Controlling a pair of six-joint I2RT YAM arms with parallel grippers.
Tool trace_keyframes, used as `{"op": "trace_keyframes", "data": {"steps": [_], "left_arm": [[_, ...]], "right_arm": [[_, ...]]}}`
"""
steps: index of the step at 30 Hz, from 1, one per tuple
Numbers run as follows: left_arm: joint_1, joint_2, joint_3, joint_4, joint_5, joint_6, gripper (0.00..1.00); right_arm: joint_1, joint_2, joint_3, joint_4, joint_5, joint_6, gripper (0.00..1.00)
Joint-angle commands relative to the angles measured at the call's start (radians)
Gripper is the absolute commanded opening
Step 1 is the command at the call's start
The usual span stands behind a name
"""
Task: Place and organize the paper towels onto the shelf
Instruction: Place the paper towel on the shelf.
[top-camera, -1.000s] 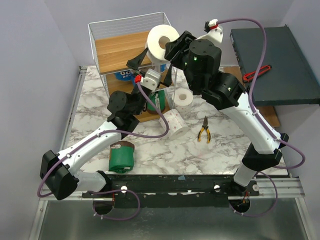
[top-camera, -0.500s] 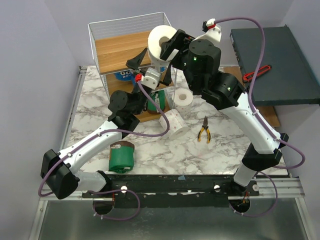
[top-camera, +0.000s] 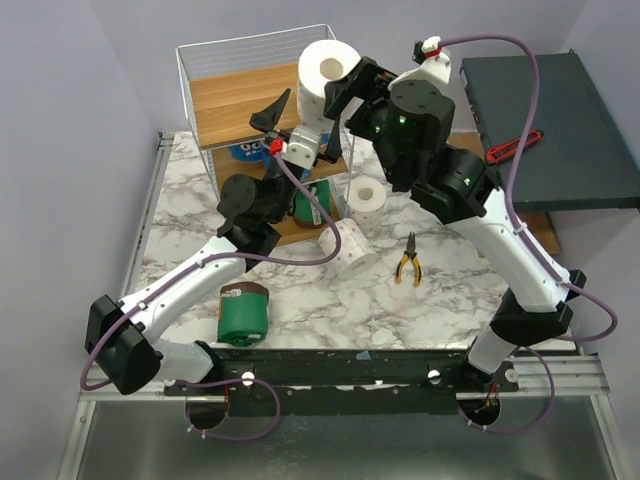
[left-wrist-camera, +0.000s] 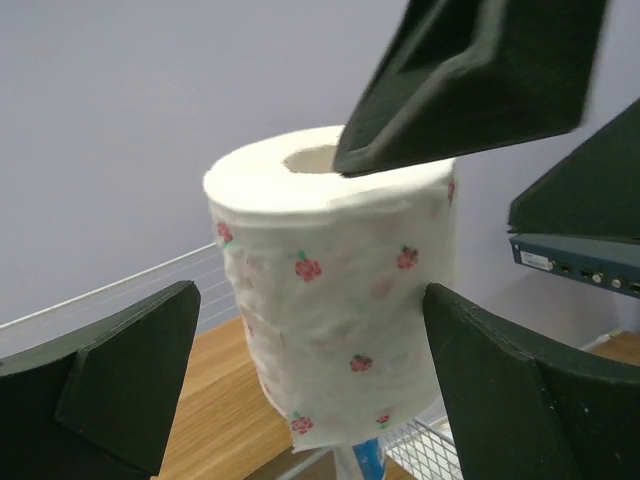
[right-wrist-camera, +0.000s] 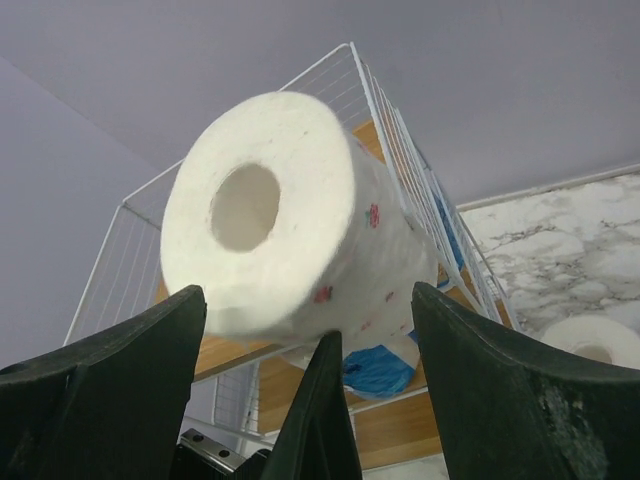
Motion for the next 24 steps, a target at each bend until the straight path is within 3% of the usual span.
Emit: {"op": "trace_keyframes", "data": {"steps": [1, 17, 24], "left_arm": [[0.017, 0.008, 0.041, 0.012, -0.051, -0.001, 0.99], [0.037, 0.001, 0.045, -0.011, -0.036, -0.021, 0.99], [0.052, -0.087, 0.05, -0.168, -0.001, -0.115, 0.99]], "right_arm": [[0.002, -0.057, -0.03, 0.042, -0.03, 0.01, 0.87], [0.003, -0.197, -0.239, 0.14, -0.007, 0.021, 0.87], [0.002, -0.367, -0.449, 0.241, -0.046, -0.041, 0.88]]}}
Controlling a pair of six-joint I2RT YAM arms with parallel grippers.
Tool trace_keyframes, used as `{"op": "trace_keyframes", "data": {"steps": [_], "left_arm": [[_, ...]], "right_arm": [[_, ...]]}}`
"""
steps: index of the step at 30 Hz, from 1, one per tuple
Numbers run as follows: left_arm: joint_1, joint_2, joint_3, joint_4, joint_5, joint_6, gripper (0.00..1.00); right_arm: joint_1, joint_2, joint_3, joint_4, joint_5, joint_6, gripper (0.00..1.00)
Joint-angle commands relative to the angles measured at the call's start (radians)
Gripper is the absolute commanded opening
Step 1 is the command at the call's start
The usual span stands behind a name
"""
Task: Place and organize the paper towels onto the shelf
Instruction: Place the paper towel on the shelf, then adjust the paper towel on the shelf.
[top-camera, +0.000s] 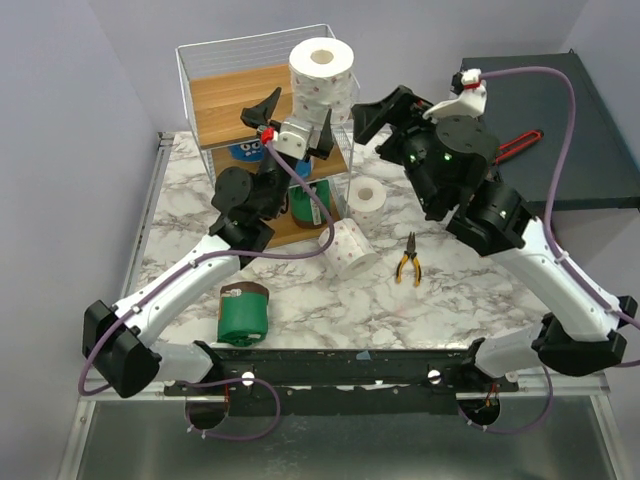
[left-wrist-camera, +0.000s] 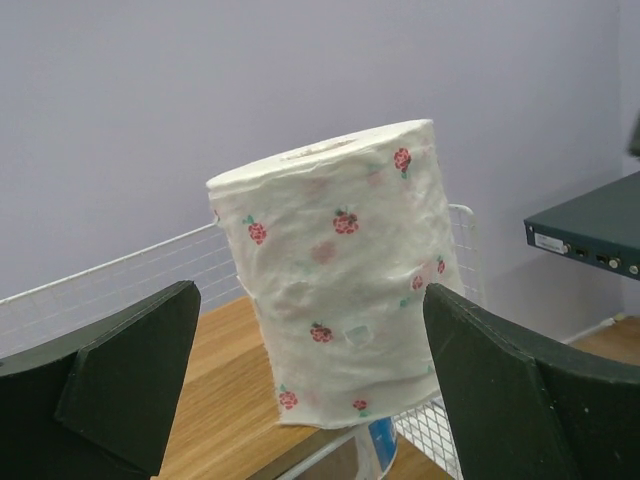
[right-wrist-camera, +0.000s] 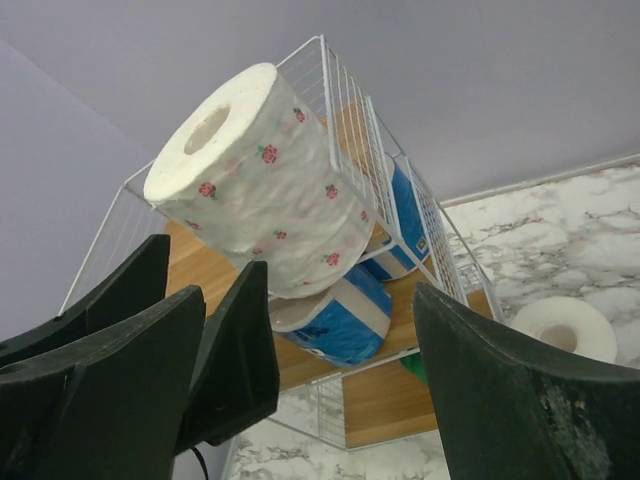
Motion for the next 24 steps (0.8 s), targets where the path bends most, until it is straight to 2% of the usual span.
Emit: {"op": "trace_keyframes", "data": {"steps": [1, 6, 9, 12, 15, 19, 24], "left_arm": [[0.017, -0.101, 0.026, -0.14, 0.038, -0.1, 0.99], [0.029, -0.171, 0.108, -0.385, 0.102, -0.228, 0.98], [0.038, -0.168, 0.23, -0.596, 0.122, -0.324, 0.92], [0.04, -0.127, 0.355, -0.762, 0.111, -0.384, 0.86], [0.041, -0.063, 0.476, -0.907, 0.08, -0.447, 0.85], [0.045, -0.007, 0.561, -1.0, 0.095, -0.491, 0.86], [0.043, 0.02, 0.572, -1.016, 0.112, -0.499, 0.96]], "right_arm": [[0.001, -0.133, -0.115, 0.12, -0.03, -0.061, 0.88], [0.002, -0.3, -0.334, 0.223, -0.06, -0.118, 0.86], [0.002, -0.379, -0.45, 0.269, -0.09, -0.138, 0.84], [0.001, -0.411, -0.509, 0.248, -0.1, -0.13, 0.84], [0.002, -0.418, -0.54, 0.195, -0.103, -0.1, 0.85], [0.003, -0.424, -0.575, 0.136, -0.112, -0.06, 0.85], [0.001, -0.449, -0.619, 0.11, -0.111, -0.041, 0.86]]}}
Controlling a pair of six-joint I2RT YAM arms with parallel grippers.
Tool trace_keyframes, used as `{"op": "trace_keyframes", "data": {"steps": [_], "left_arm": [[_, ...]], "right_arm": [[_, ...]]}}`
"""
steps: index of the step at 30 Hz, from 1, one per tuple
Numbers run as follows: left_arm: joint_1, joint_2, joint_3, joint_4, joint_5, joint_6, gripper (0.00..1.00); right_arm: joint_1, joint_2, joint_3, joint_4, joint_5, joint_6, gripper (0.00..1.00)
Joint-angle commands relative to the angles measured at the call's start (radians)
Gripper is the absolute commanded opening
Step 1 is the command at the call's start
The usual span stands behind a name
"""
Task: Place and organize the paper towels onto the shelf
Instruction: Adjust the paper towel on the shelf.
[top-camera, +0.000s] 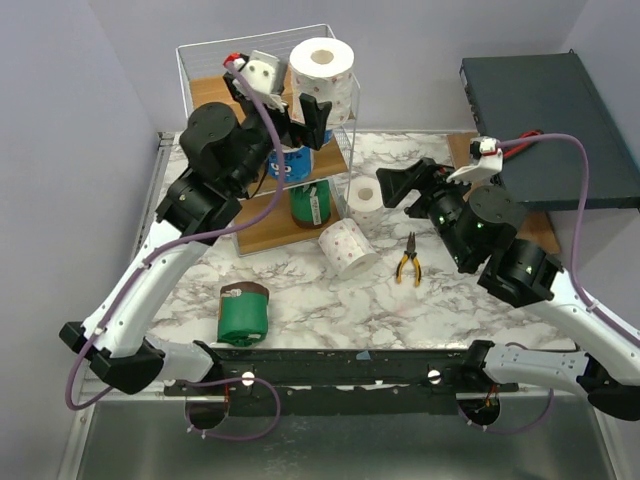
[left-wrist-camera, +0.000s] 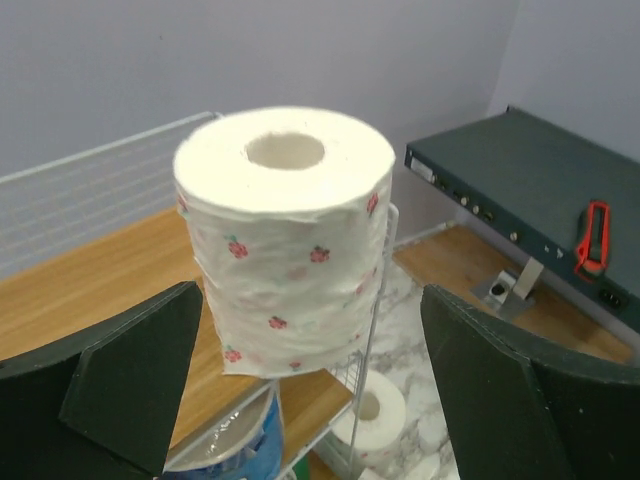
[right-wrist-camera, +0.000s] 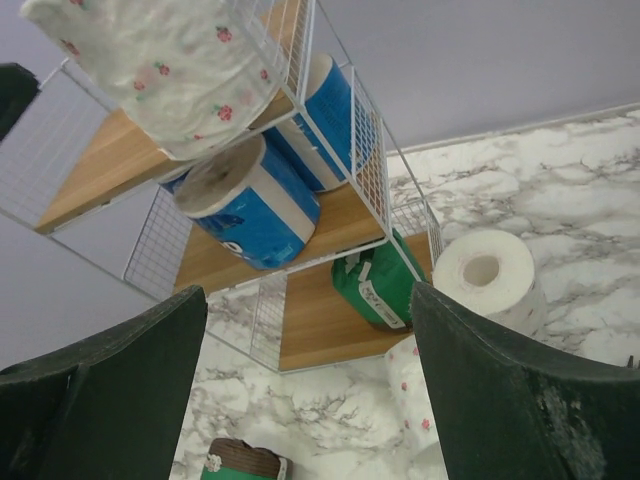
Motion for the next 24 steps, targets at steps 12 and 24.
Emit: {"op": "trace_keyframes", "data": {"steps": [12, 24], "left_arm": [[0.008, 0.134, 0.058, -0.084, -0.117, 0.036, 0.97], [0.054, 0.209, 0.088, -0.024, -0.143, 0.032, 0.95]], "right_arm": [[0.001, -0.086, -0.093, -0.078, 0.032, 0.05, 0.86], [0.003, -0.119, -0.144, -0.094, 0.07, 0.051, 0.85]]}}
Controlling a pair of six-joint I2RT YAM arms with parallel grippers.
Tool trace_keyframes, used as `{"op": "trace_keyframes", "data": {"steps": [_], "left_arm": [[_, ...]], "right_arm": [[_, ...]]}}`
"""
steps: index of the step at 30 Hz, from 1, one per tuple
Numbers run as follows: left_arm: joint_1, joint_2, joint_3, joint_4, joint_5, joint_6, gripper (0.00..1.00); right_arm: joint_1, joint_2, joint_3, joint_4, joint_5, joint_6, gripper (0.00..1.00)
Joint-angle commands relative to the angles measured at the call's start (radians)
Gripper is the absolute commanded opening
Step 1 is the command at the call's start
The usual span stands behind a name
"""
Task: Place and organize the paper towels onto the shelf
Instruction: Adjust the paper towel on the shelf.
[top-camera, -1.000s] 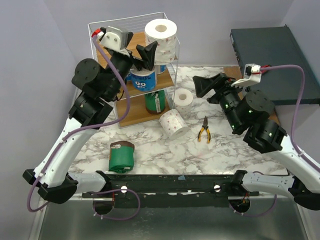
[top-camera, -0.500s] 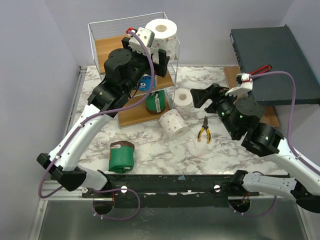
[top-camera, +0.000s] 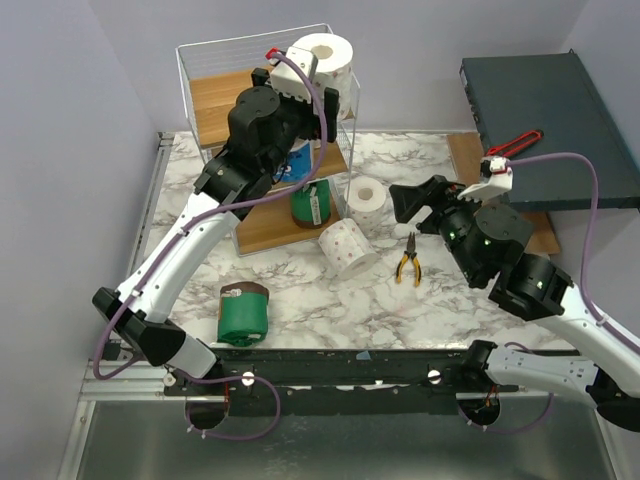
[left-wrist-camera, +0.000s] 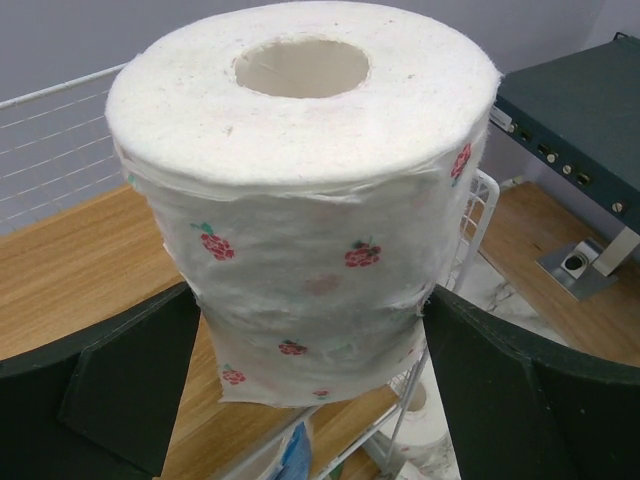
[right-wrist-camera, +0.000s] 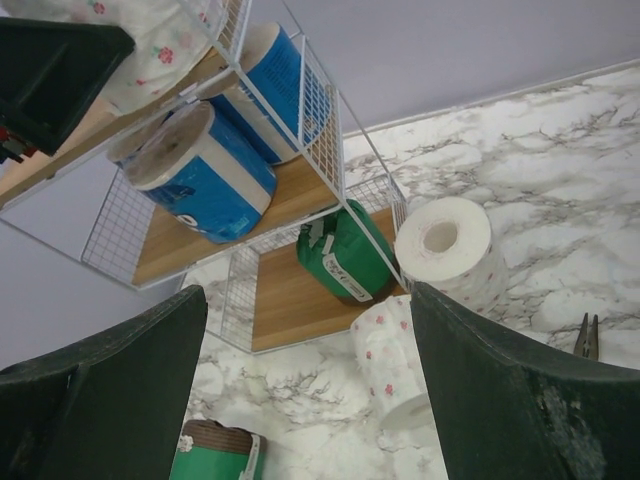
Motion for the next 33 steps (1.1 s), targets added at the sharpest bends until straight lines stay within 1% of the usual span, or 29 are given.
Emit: {"op": "trace_keyframes", "data": {"steps": [1, 11, 19, 20, 26, 33], "left_arm": [[0.038, 0.018, 0.034, 0.05, -0.05, 0.003, 0.95], [0.069, 0.056, 0.048, 0.091, -0.052, 0.019, 0.95], [0.087, 0.119, 0.121, 0.089, -0.07, 0.037, 0.95], [0.089, 0.13, 0.13, 0.087, -0.072, 0.063, 0.95], [0.097, 0.181, 0.179, 0.078, -0.097, 0.084, 0.95], [0.101, 0.206, 0.178, 0.11, -0.124, 0.104, 0.95]], "right_arm": [[0.002, -0.01, -0.034, -0.028, 0.042, 0.01, 0.85], [0.002, -0.001, -0.079, -0.028, 0.049, 0.019, 0.85], [0.003, -0.007, -0.1, -0.028, 0.056, 0.021, 0.85], [0.002, -0.007, -0.103, -0.029, 0.058, 0.021, 0.85], [0.002, -0.016, -0.116, -0.033, 0.07, 0.014, 0.85], [0.001, -0.02, -0.133, -0.034, 0.082, 0.008, 0.85]]}}
